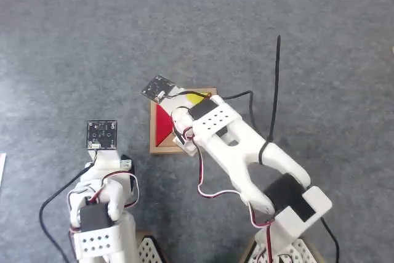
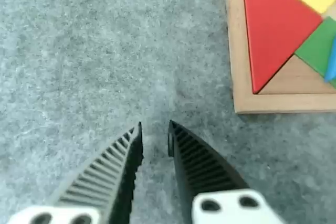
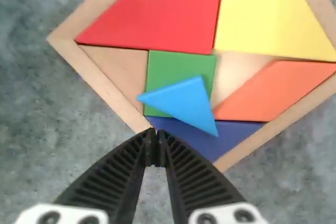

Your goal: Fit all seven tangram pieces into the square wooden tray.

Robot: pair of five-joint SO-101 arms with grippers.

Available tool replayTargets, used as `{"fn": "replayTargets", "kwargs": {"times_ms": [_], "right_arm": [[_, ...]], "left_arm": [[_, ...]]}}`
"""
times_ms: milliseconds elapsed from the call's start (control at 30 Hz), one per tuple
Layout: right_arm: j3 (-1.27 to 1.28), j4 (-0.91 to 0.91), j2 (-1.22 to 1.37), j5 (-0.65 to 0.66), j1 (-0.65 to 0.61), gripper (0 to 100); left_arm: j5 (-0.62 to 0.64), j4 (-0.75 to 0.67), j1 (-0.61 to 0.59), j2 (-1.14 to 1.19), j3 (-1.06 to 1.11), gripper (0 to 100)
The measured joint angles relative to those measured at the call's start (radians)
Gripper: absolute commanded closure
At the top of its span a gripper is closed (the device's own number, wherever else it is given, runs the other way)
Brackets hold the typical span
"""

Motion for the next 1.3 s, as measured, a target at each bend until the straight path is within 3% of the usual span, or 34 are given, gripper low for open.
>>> {"fn": "replayTargets", "kwargs": {"times_ms": [533,800,1300], "right_arm": [[0.0,-0.118,0.064,0.0,0.144,99.1],[0.0,0.006,-0.014,-0.002,0.08,99.1],[0.052,-0.02,-0.072,-0.006,-0.018,99.1]], "left_arm": [[0.0,0.0,0.0,0.0,0.0,92],[0.0,0.0,0.0,0.0,0.0,92],[0.0,0.0,0.0,0.0,0.0,92]]}}
